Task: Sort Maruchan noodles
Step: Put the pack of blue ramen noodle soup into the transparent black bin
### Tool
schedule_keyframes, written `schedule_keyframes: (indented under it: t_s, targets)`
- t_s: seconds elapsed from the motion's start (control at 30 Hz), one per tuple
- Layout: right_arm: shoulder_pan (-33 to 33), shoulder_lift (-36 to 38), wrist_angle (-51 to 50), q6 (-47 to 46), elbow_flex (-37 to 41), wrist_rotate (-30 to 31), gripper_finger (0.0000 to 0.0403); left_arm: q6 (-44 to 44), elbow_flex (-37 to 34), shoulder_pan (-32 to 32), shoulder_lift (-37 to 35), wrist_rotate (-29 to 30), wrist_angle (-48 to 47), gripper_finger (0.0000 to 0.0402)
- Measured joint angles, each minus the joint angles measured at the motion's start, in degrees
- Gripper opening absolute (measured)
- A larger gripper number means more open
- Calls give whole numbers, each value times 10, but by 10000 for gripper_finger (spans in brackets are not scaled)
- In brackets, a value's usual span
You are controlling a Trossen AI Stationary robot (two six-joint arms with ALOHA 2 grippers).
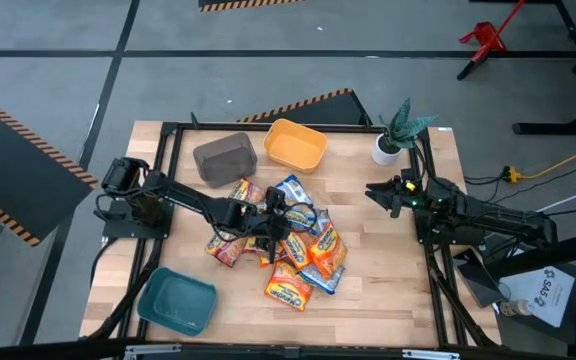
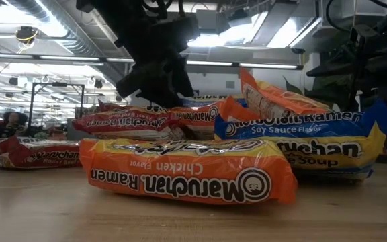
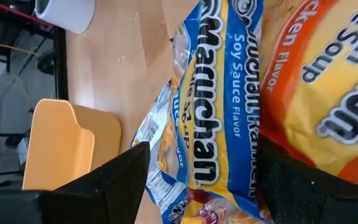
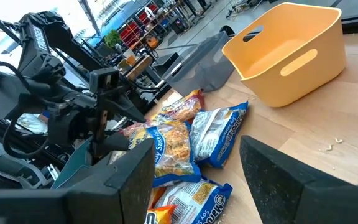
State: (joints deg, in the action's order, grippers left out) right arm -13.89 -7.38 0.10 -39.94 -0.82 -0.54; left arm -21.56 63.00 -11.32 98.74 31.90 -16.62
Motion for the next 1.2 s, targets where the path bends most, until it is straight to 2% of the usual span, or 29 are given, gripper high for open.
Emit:
schedule_keyframes:
  t_s: [0.3,0.53,0.87,1.2]
  targets:
    - [0,0,0,0,0,0,221,-20,0,19,17,-29,-1,275]
    - [0,0,0,-1,0,0,221,-35,2,18,63,7,1,270]
    - [0,0,0,-1,0,9,221,-29,0,18,62,34,33,180]
    - [0,0,-1,8,0,9,221,-29,-1,1,55,63,31,127]
